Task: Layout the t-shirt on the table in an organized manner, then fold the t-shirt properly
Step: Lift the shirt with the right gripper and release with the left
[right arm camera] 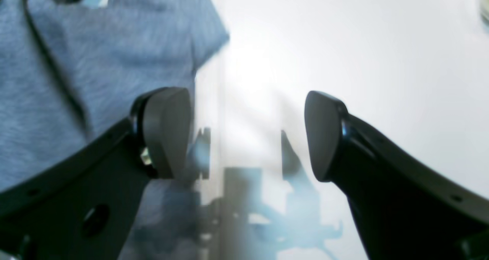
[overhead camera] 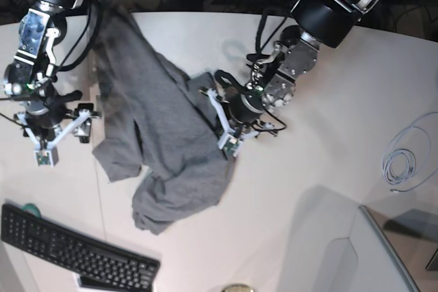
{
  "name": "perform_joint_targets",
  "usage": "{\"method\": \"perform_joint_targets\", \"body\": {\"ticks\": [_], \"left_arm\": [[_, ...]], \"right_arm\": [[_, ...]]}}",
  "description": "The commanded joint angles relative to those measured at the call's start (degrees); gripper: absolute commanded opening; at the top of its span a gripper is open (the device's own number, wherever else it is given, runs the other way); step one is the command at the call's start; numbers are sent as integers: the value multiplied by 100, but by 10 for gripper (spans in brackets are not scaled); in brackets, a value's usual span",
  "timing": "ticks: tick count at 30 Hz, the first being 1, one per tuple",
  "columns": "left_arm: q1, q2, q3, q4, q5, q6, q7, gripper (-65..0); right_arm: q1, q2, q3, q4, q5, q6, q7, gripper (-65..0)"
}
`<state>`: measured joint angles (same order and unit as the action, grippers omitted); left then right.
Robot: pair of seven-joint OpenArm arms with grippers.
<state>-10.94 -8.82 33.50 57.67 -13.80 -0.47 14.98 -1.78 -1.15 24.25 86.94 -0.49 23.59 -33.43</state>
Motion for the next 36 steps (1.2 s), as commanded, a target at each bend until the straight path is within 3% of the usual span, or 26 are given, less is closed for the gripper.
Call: {"method": "perform_joint_targets", "body": {"ticks": [1,6,12,16,20,25,27,36], "left_arm": [[-18,-72,-145,57,48,95,317,-650],[140,-221,-1086,708,31,95,352,-650],[536,-221,-2150,1886,75,95,1029,-650],[1037,-221,-3284,2044,40,78,1205,-650],[1626,-221,-3961,2106,40,60,1179,-650],[2241,-221,-4629,2202,48,-608,1170,-650],[2399,-195,-4875,2220,48,-731,1170,-650],[2646,-204,-5024,2220,57,-740,1161,-650]], "right_arm": [[112,22,-100,14,27,-8,103,-212],[341,40,-381,-294,27,-17,95,-212],[59,40,-1102,-267,27,19,121,-212],[68,40,-1629,-329,27,19,139,-212],[288,40,-1858,-601,27,1,253,-212],[561,40,-1911,-1102,27,1,420,-212],[692,40,-1911,-1349,27,1,420,-215],[1009,49,-1920,-2025,27,10,429,-432]]}}
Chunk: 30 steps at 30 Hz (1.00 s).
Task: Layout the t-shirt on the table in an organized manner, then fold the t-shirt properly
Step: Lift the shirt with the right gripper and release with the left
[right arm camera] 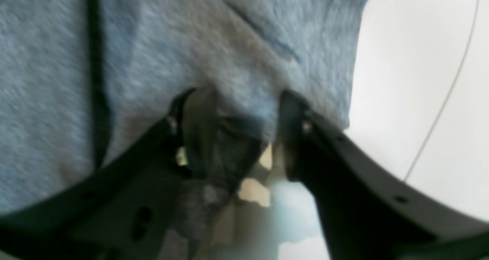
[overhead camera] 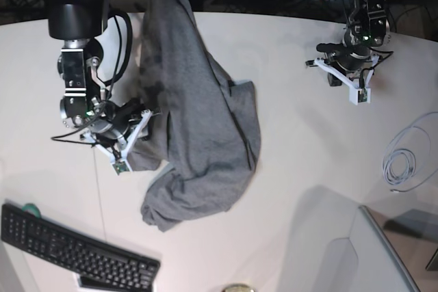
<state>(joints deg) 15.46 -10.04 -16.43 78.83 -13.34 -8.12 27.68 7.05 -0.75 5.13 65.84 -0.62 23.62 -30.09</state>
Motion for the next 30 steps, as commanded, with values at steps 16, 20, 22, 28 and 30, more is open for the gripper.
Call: {"method": "perform_joint_targets", "body": {"ticks": [16,20,22,28,30], "left_arm": [[-21,-73,-6,95,-6,25,-118,-650],[-21,-73,3,95,-6,25,-118,-650],[-21,-73,3,95,-6,25,-118,-650],[-21,-73,-23,95,-6,25,-118,-650],[-21,-73,-23,69,-6,25,-118,-650]], "right_arm": [[-155,1,54,936,40,-10,86,-588],[214,1,46,224,40,-10,94,-321],[346,9,46,-83,40,-10,103,-282],[390,9,37,-373,40,-1,349,-453],[381,9,46,-356,40,8,349,-608]]}}
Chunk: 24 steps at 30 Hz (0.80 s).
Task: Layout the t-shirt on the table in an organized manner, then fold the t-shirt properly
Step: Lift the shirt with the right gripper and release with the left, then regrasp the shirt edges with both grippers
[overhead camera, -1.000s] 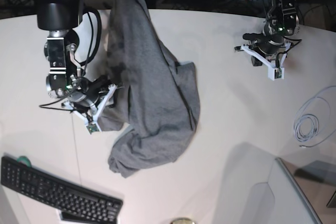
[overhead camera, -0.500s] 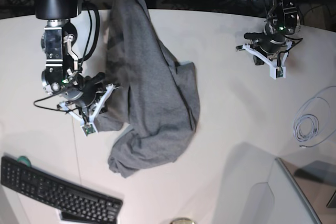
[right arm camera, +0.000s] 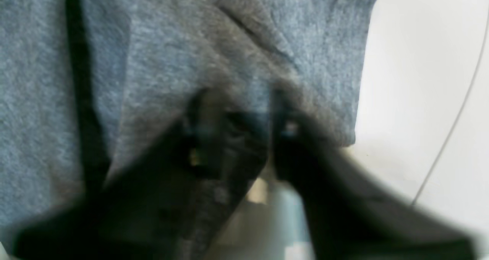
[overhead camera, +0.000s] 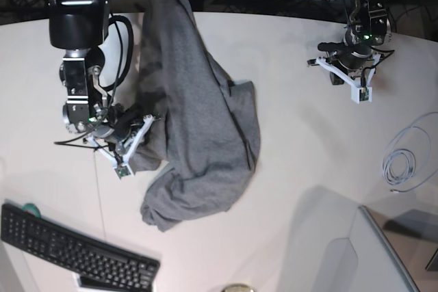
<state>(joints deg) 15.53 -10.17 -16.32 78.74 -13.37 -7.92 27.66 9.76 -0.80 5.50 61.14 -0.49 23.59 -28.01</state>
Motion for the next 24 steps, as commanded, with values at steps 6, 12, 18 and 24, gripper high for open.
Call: {"method": "perform_joint_targets", "body": {"ticks": [6,12,18,24], "left_arm": [[-28,-59,1,69,-4,6,-115,-650],[-28,-51,10,113,-4,6,-115,-650],[-28,-51,18,113,-4,6,-115,-650],[-19,-51,18,113,-4,6,-115,-650]], "right_arm": [[-259,14,9,861,45,10,142,-650],[-822,14,17,2162,27,-8,124,-650],[-1156,14,747,3534,27,-8,-500,-650],[-1086,14,1266,3868,54,19,-1116,-641]]}}
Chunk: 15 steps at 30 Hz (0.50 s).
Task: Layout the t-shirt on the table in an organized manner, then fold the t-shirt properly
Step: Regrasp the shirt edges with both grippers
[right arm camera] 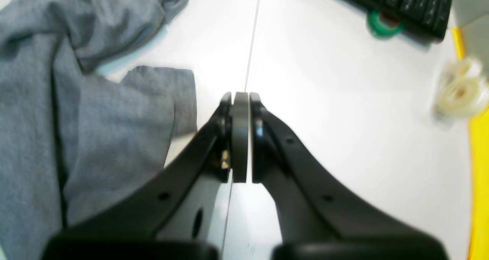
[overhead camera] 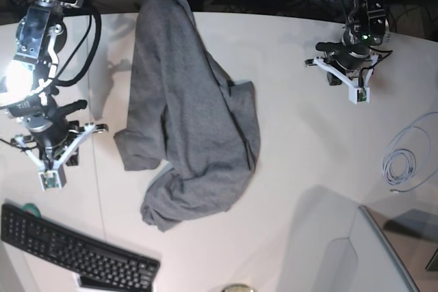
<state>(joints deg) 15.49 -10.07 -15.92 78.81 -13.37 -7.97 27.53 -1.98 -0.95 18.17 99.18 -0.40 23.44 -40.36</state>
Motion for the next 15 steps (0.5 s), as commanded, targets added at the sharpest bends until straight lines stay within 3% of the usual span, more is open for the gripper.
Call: {"method": "perform_joint_targets", "body": {"ticks": [1,7,10,15], "left_arm": [[-23,-53,-21,106,-4,10,-102,-650],[-32,-53,-21,106,-4,10,-102,-650],[3,-53,-21,106,31,10,-102,-650],[12,-62,-30,45,31,10,-94,-650]], "right_arm": [[123,20,-64,-199,45,34,111,-618],[879,20,-653,-2432,45,43,339,-347],[976,3,-644,-2898,45,25,620,-338],[712,-24,-644,-2898,54,16,620,-329]]}}
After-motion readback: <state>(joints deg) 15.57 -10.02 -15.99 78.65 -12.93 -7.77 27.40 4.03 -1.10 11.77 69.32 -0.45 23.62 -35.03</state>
